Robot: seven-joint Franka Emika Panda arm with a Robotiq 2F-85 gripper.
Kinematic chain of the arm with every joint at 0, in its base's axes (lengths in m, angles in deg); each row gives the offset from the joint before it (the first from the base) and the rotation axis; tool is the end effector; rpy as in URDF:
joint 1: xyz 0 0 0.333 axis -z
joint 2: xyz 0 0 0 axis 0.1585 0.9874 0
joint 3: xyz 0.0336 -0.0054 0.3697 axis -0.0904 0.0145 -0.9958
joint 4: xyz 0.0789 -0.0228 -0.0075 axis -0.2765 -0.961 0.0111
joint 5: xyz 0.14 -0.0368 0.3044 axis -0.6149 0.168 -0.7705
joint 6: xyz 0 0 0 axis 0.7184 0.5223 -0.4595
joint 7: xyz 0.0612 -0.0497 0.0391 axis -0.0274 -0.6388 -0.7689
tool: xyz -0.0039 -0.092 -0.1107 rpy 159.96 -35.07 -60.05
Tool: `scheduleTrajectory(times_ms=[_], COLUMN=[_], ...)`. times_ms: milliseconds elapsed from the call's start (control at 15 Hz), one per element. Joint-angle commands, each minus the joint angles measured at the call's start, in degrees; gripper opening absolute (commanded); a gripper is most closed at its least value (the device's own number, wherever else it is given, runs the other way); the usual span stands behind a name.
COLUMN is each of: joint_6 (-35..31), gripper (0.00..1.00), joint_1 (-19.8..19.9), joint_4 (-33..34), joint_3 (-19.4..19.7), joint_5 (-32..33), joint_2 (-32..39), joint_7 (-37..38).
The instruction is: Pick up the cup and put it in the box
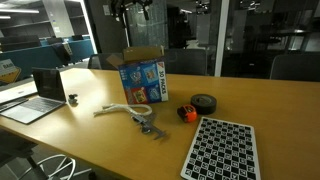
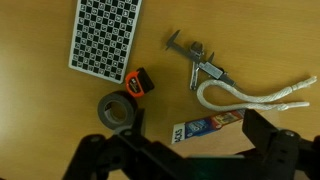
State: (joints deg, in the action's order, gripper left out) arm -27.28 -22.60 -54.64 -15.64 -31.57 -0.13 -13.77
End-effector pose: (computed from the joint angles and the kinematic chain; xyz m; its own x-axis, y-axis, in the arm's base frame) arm 0.4935 0.1592 0.6046 0.9592 0.2663 -0.0952 0.2815 -0.9310 0.2322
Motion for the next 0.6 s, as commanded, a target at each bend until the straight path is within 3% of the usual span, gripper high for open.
scheduleTrajectory(times_ms=[0, 267, 533], joint_6=[-7.0, -9.5, -4.2], gripper=[1.0, 1.0, 1.0], joint_1=[1.9, 4.1, 6.3], joint_4=[-13.7, -25.5, -38.8], joint_3=[0.0, 0.8, 2.0], joint_5=[-3.6, -9.1, -10.1], joint_2=[-14.2, -25.4, -36.1], joint_7=[4.4, 6.4, 5.3])
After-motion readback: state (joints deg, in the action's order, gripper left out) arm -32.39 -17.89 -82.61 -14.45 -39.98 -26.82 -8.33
